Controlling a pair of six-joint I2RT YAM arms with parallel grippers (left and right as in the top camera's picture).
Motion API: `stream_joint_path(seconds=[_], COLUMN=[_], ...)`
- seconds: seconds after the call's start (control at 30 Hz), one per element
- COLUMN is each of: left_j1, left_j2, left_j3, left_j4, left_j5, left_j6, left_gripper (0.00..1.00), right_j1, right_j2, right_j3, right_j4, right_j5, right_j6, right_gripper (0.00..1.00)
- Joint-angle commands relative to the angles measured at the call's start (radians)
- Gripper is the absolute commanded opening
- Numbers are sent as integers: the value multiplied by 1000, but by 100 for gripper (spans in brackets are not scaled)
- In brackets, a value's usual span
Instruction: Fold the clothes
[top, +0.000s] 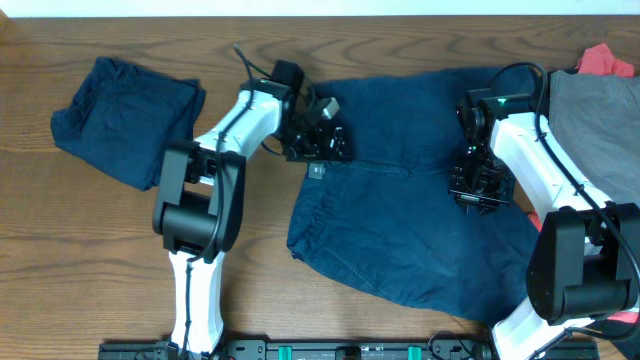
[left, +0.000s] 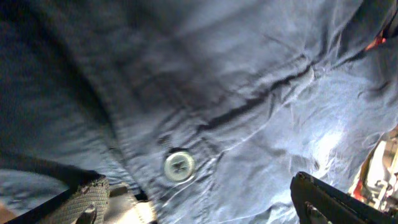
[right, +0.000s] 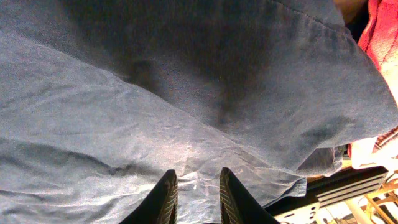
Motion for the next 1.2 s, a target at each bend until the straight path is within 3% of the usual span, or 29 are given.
stream_joint_path(seconds=[0.0,0.37,0.57,0.87,1.17], left_j1=[31,-25,-61,-68,-78], left_j2=[-43,-49,-48,-48,-48], left_j3=[10,3,-4,-15,-15], left_j4=[6,32,40,43,39], left_j5=[16,14,-98,-98,-68], left_j6=[-9,-8,-36,-48,-140], left_gripper=[94,94,95,94,94], right_j1=[-4,-4,-4,-4,-4], right_j2=[-10,-10,-10,-10,-10], right_j3=[11,11,11,11,11], right_j4=[-1,-8,-10,-9,-10], right_j5=[18,18,18,18,18], right_j6=[16,16,16,16,16], right_gripper=[22,21,21,21,21])
